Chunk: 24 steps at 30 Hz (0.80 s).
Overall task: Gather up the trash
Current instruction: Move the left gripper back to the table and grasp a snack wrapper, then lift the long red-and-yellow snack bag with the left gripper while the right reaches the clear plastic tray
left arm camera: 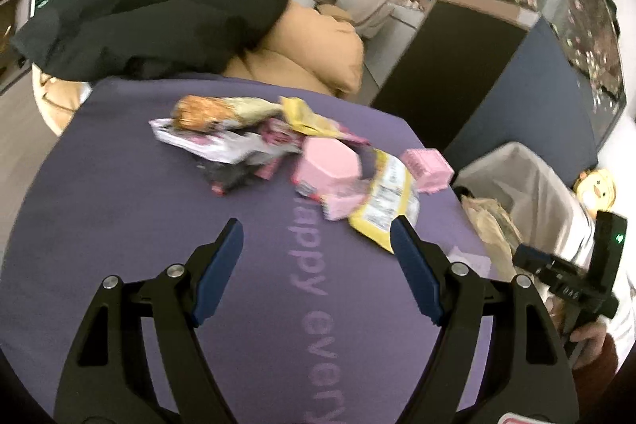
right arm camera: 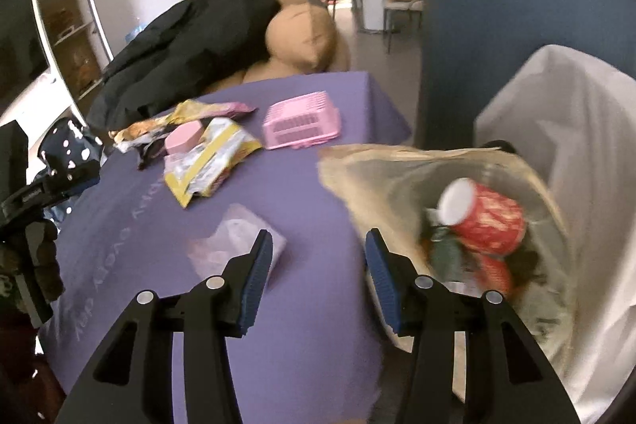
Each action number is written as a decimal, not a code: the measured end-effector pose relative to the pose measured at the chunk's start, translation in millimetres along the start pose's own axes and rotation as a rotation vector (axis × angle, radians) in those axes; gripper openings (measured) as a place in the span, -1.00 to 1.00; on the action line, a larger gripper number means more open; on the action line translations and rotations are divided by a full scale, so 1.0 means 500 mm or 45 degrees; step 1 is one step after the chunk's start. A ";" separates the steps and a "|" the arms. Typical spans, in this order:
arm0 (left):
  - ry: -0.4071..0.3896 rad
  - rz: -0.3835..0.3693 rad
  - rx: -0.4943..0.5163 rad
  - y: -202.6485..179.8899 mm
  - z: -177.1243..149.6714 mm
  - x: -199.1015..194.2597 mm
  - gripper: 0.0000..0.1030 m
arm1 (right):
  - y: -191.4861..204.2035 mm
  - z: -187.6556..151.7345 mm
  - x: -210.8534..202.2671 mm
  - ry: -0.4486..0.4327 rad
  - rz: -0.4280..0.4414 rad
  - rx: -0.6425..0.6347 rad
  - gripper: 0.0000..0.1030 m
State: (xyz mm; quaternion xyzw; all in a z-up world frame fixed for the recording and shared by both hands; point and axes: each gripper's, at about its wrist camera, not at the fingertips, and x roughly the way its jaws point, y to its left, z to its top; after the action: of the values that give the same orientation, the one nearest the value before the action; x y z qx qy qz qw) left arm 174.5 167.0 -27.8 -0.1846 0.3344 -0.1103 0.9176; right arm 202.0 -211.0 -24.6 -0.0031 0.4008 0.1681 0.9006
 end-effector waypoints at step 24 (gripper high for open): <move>0.102 0.128 -0.104 0.176 0.179 0.225 -0.15 | 0.038 -0.022 0.065 0.092 0.063 0.059 -0.08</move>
State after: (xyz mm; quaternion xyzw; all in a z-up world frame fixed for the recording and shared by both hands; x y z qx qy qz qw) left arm 324.5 233.9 -65.5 -0.2004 0.3839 -0.0576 0.8995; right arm 208.3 -184.9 -53.1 0.0214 0.4369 0.1807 0.8809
